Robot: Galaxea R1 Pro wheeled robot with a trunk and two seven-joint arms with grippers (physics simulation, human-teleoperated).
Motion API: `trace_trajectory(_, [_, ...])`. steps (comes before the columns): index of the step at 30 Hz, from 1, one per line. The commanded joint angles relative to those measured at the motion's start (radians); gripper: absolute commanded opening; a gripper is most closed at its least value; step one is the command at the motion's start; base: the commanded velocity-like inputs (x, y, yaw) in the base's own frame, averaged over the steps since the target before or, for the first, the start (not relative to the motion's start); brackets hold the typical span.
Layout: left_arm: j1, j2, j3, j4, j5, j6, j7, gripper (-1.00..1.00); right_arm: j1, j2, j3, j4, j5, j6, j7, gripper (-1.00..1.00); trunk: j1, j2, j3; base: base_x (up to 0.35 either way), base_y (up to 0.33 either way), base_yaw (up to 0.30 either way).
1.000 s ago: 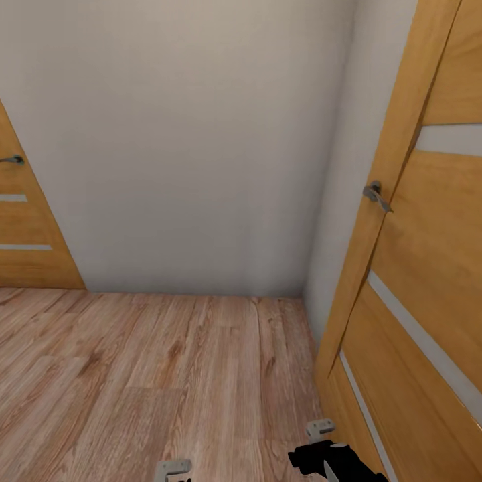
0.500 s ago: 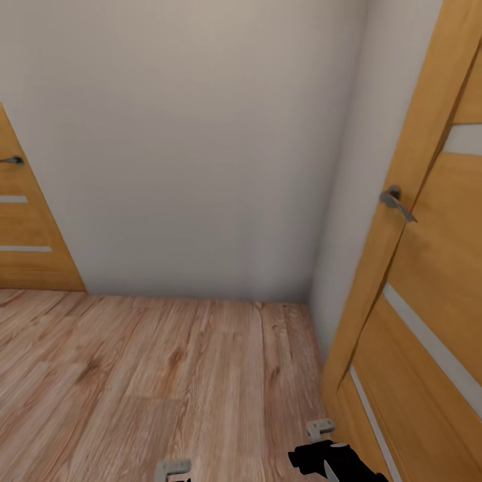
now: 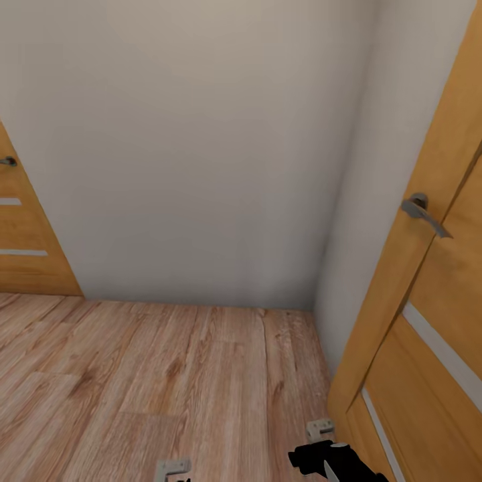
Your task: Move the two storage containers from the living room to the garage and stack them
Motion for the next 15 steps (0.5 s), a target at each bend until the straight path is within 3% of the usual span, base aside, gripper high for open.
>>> trace_trajectory(1, [0.0, 0.0, -0.001, -0.002, 0.004, 0.005, 0.004, 1.0, 0.0, 0.0, 0.002, -0.002, 0.004, 0.006, 0.002, 1.0, 0.0, 0.0, -0.001, 0.228, 0.0, 0.008])
trace_trajectory(15, [0.0, 0.0, -0.001, -0.002, 0.004, 0.005, 0.004, 1.0, 0.0, 0.0, 0.002, -0.002, 0.004, 0.006, 0.002, 1.0, 0.0, 0.0, -0.003, 0.226, 0.0, 0.031])
